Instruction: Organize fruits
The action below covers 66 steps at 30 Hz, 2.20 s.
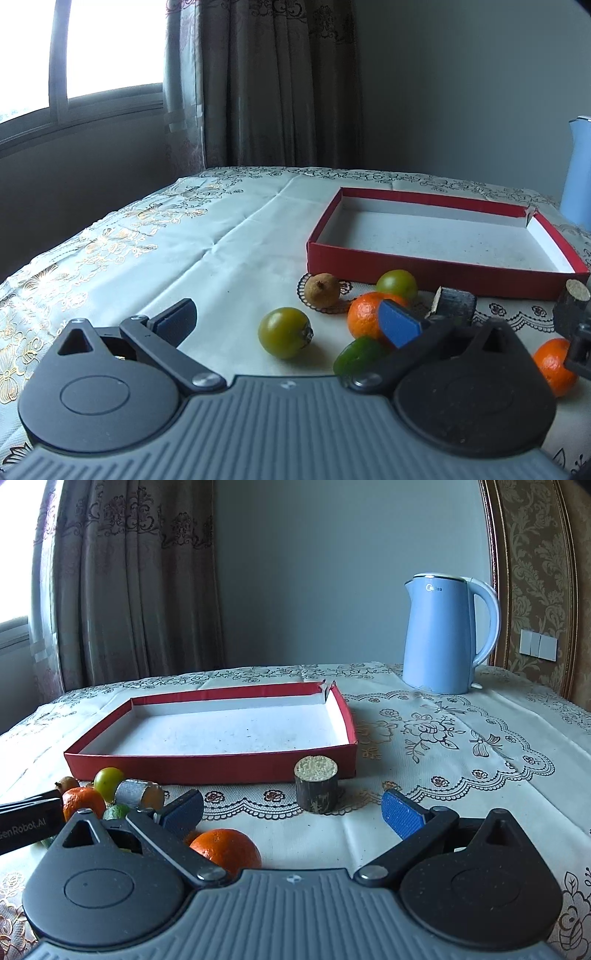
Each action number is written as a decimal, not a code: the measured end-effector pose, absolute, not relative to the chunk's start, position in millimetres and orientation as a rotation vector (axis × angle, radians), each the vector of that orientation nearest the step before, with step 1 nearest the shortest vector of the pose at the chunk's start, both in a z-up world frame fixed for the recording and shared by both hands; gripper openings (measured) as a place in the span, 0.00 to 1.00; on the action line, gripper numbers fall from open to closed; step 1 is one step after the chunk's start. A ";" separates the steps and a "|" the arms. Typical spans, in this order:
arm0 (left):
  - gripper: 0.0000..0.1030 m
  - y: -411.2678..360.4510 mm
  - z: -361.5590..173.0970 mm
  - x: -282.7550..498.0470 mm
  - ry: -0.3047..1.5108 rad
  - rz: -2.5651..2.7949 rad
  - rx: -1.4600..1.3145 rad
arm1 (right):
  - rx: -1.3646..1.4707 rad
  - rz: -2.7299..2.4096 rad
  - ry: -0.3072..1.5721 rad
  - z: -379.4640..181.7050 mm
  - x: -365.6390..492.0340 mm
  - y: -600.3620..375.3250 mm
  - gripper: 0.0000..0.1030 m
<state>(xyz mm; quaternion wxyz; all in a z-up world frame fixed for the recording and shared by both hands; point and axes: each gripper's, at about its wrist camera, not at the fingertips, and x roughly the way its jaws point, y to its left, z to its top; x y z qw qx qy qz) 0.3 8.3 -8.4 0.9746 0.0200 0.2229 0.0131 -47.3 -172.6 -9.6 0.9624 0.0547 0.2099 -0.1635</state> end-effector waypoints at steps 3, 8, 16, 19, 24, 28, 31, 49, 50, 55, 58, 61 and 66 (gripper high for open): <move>1.00 7.8 -8.9 -0.5 0.447 0.020 0.044 | 0.123 -0.327 0.423 -9.5 -49.0 -173.7 1.00; 1.00 7.7 -8.8 -0.2 0.447 0.016 0.041 | 0.139 -0.313 0.428 -8.7 -48.2 -176.2 1.00; 1.00 5.6 -9.8 2.5 0.460 0.008 0.049 | 0.137 -0.305 0.437 -8.6 -46.7 -176.0 1.00; 1.00 4.4 -10.8 2.9 0.463 0.005 0.052 | 0.133 -0.305 0.440 -9.1 -46.1 -175.5 1.00; 1.00 5.8 -10.7 1.3 0.453 0.007 0.041 | 0.125 -0.306 0.439 -9.2 -46.1 -174.1 1.00; 1.00 5.5 -10.5 3.0 0.461 0.010 0.040 | 0.119 -0.305 0.438 -8.9 -45.9 -173.4 1.00; 1.00 6.0 -10.6 3.2 0.462 0.009 0.040 | 0.119 -0.305 0.437 -9.0 -46.5 -173.1 1.00; 1.00 6.9 -11.8 4.0 0.465 0.006 0.029 | 0.119 -0.301 0.456 -9.5 -43.2 -174.0 1.00; 1.00 6.8 -11.9 4.0 0.465 0.006 0.029 | 0.120 -0.301 0.457 -9.9 -42.8 -174.1 1.00; 1.00 7.4 -11.5 3.7 0.464 0.003 0.027 | 0.121 -0.303 0.465 -11.1 -41.5 -174.5 1.00; 1.00 7.7 -11.3 3.5 0.463 0.003 0.024 | 0.121 -0.304 0.468 -11.5 -41.2 -174.1 1.00; 1.00 7.6 -11.4 3.5 0.463 0.003 0.025 | 0.120 -0.304 0.469 -11.6 -41.0 -173.9 1.00; 1.00 7.7 -11.3 3.4 0.463 0.003 0.025 | 0.120 -0.304 0.470 -11.6 -40.8 -173.9 1.00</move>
